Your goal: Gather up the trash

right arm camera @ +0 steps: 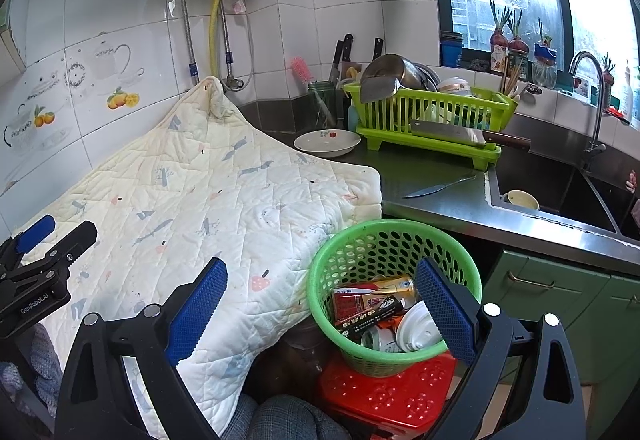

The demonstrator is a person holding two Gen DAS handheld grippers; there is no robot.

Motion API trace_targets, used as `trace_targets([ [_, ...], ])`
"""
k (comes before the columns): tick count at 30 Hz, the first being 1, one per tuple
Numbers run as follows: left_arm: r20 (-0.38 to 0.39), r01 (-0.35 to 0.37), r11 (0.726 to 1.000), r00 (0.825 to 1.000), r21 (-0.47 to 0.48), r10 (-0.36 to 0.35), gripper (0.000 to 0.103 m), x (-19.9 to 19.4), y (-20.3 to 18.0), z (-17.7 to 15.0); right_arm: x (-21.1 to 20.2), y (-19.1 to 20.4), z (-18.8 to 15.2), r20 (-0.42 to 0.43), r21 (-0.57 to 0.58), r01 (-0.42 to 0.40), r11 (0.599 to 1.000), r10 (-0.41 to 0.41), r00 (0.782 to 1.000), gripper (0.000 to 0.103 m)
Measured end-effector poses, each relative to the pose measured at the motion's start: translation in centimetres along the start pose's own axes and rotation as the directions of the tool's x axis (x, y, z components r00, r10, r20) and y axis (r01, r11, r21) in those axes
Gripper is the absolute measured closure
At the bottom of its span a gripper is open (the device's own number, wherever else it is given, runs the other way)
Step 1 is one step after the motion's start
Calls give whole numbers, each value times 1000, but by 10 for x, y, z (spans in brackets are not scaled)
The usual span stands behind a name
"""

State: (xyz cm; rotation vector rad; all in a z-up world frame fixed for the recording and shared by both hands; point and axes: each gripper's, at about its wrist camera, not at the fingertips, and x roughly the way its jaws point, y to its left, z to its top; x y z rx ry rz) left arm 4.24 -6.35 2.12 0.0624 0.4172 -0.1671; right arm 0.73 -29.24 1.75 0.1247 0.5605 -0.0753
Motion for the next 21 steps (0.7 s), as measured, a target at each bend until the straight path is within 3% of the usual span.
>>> trace_targets([
  [21, -3, -24, 1000, 1000, -1, 24, 5, 4, 3, -4, 2, 3, -4, -6, 2, -4, 1000, 4, 1000, 11],
])
